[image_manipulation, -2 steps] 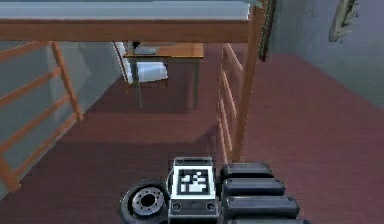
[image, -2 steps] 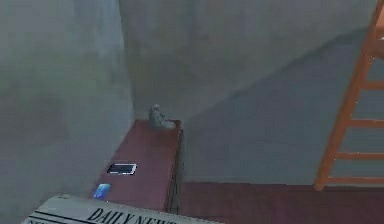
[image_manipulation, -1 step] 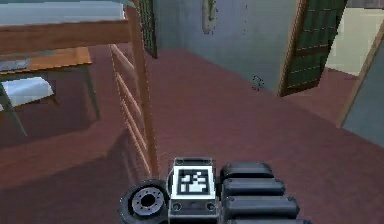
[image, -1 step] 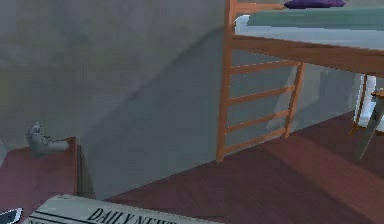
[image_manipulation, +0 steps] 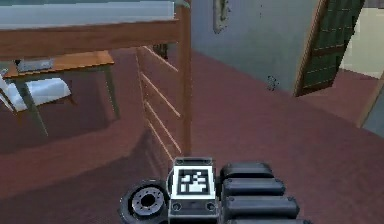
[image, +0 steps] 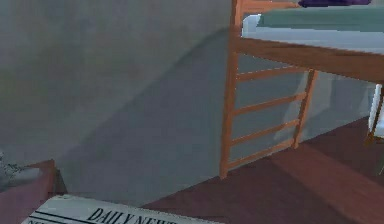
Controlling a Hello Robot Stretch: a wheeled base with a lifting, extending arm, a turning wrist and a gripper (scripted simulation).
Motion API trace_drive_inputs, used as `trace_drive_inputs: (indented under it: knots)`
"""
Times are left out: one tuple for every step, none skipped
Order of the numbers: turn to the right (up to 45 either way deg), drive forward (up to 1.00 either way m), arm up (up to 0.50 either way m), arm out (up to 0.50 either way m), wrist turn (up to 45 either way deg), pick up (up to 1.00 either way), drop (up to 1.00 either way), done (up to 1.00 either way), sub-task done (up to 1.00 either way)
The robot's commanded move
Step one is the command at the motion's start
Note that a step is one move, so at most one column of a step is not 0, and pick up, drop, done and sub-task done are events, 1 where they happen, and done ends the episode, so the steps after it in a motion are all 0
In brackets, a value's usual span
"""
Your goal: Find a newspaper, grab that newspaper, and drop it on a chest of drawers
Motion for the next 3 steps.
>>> trace_drive_inputs:
  knots:
    - [-24.0,0.0,0.0,0.0,0.0,0.0,0.0,0.0,0.0]
    - [0.0,0.8,0.0,0.0,0.0,0.0,0.0,0.0,0.0]
    - [-45.0,0.0,0.0,0.0,0.0,0.0,0.0,0.0,0.0]
